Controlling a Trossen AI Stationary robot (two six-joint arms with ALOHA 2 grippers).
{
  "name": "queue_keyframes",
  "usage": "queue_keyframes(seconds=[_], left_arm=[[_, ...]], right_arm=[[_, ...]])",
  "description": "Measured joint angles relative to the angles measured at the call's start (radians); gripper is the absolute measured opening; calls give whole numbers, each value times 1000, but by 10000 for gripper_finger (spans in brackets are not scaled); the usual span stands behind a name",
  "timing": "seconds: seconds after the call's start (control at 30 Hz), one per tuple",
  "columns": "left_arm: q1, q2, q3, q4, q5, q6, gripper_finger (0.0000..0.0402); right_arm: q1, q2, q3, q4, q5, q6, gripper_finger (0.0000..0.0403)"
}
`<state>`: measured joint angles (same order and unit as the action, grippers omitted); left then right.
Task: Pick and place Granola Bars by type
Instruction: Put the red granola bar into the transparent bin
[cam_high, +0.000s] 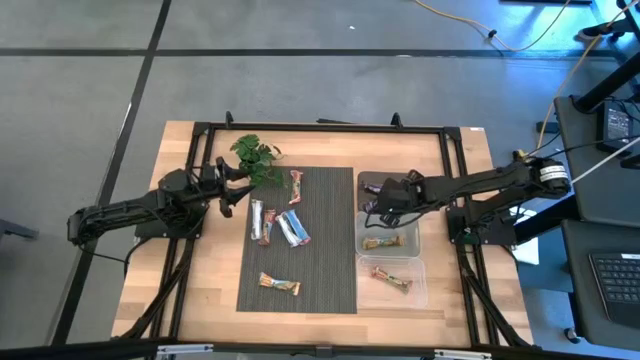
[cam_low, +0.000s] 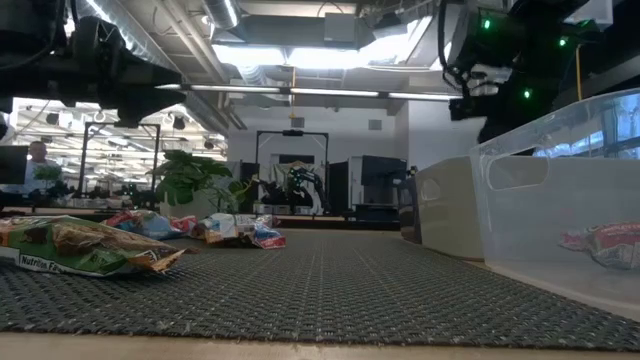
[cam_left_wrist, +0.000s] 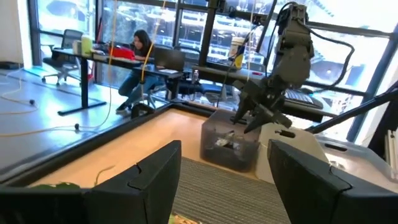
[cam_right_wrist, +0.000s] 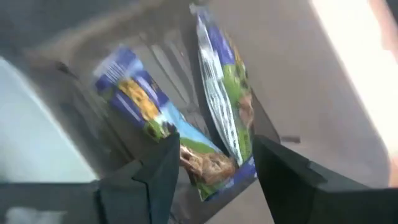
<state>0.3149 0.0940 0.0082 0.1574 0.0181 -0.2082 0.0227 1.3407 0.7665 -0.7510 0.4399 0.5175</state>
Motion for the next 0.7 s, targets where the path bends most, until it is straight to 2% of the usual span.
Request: queue_keyframes(seconds=[0.1,0.23,0.3,0.5,0.7], left_arm=[[0,0,0,-4,2,-14,232],[0,15,0,-4,44,7,230],[0,33,0,-2,47,-12,231],[-32,166,15,-11,-56,-39,229],[-127,451,161,-12,-199,-46,226]], right_arm=[[-1,-78,20,70,-38,-104,204],[-26,-217,54,112,-222,-256,204],[-34,-283,55,151,-274,-299,204],[-43,-362,27,351,-277,-473,204],[-90,-337,26,441,-276,-526,204]])
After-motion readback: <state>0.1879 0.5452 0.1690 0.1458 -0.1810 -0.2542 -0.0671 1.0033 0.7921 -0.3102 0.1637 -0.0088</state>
